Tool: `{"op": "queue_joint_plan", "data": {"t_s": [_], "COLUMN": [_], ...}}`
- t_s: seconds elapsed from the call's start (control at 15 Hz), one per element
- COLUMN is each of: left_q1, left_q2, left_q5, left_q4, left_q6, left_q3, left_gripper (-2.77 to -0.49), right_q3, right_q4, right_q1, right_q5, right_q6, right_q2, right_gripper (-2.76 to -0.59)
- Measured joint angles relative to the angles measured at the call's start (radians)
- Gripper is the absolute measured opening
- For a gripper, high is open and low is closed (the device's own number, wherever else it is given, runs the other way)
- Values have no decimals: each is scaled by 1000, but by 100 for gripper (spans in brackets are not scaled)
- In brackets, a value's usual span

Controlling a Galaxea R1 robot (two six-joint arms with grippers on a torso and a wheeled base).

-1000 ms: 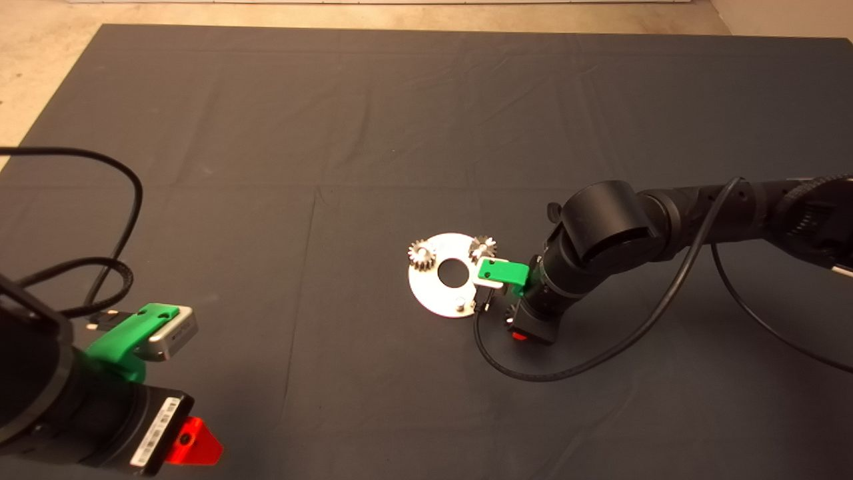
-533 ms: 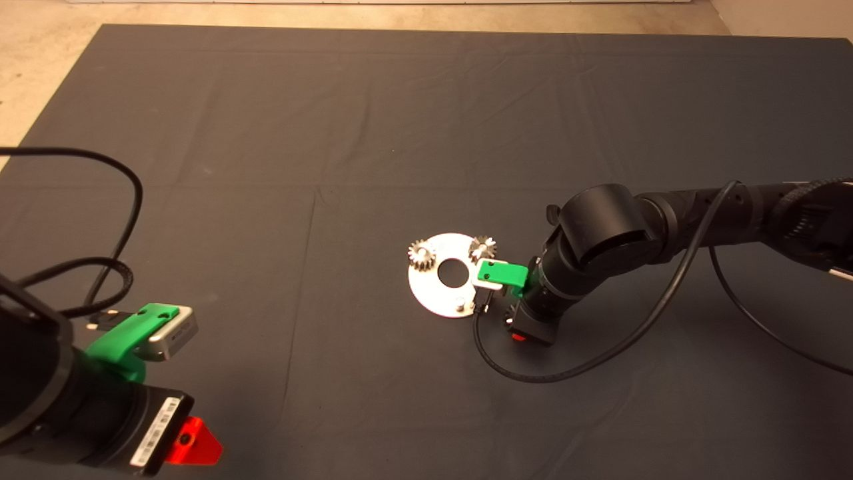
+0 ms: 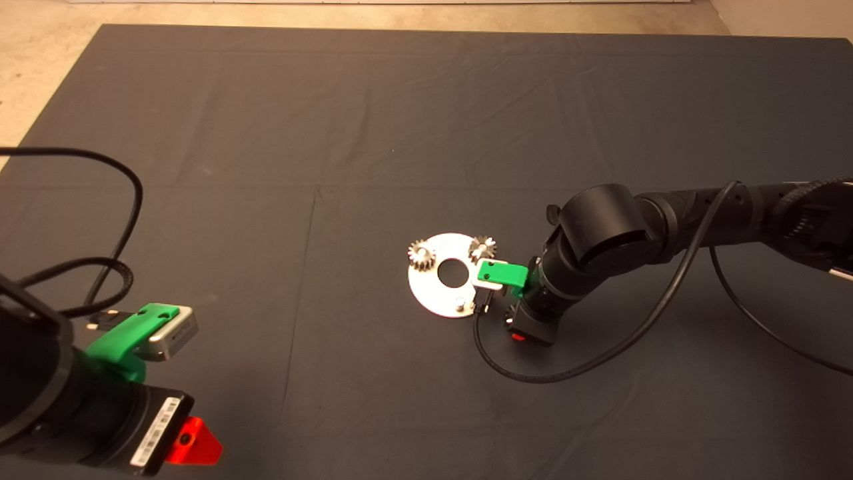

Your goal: Install three planetary gears onto the carrier pins

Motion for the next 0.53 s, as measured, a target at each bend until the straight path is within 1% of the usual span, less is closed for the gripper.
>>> {"op": "queue_joint_plan", "data": {"t_s": [0.53], "left_q1": [0], "left_q2": [0], "left_q5": [0], "left_q4": [0], "left_q6": [0], "left_q3": [0], "left_gripper": [-79], "right_q3": [0], "right_q4": [0], "right_q1": [0], "right_q5": [0], "right_q6": [0], "right_q2": [0], "right_gripper": [-232]}}
